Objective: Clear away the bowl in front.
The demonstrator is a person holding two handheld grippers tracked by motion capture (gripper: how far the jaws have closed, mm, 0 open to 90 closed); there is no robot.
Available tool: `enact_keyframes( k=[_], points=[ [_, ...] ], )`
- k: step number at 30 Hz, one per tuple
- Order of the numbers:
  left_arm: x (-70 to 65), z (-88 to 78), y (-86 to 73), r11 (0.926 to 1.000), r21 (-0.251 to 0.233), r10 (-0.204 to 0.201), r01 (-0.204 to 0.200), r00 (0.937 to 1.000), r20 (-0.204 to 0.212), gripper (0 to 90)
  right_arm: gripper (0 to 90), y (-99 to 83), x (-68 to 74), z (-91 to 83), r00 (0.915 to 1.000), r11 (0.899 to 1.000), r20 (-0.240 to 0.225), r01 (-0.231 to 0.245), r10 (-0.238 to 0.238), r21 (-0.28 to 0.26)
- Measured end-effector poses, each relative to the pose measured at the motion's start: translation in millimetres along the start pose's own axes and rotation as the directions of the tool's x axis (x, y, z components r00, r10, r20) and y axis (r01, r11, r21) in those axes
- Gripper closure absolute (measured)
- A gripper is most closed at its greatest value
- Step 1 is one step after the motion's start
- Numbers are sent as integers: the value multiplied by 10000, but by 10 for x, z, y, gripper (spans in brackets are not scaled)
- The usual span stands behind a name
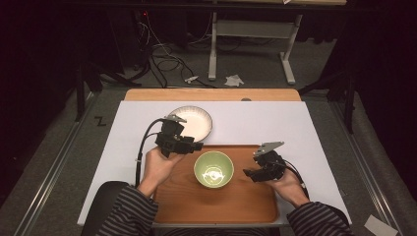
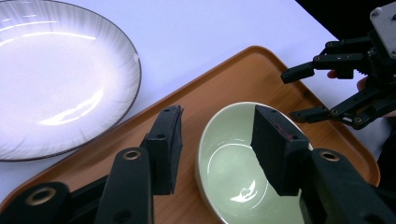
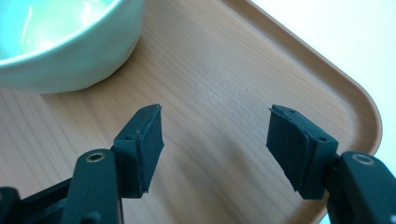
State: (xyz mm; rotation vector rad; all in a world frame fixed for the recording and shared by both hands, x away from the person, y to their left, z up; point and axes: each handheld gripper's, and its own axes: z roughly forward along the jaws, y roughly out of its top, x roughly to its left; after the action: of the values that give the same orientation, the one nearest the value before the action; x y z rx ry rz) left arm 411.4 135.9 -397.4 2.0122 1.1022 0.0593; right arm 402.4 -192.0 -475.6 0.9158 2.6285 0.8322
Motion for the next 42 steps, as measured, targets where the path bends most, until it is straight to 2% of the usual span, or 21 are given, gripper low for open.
enact_keyframes(
  k=[13,18,29,34,42],
  points=[
    [99,-216,-83,9995,-239,-209,197,9984,-530,526,373,2,5,1,10000,10000,7,-48,47,46],
    [176,-291,-179,9983,-344,-489,465,9961,-736,518,373,2,4,1,10000,10000,12,-44,44,46],
    [246,-281,-338,9963,-303,-831,807,9928,-868,512,373,2,6,1,10000,10000,29,-33,33,43],
    [299,-225,-423,9942,-222,-1071,1054,9898,-935,509,373,2,6,1,10000,10000,35,-46,46,54],
    [353,-110,-478,9925,-27,-1221,1226,9864,-1100,508,373,3,10,-2,10000,9999,56,-56,56,122]
  ],
)
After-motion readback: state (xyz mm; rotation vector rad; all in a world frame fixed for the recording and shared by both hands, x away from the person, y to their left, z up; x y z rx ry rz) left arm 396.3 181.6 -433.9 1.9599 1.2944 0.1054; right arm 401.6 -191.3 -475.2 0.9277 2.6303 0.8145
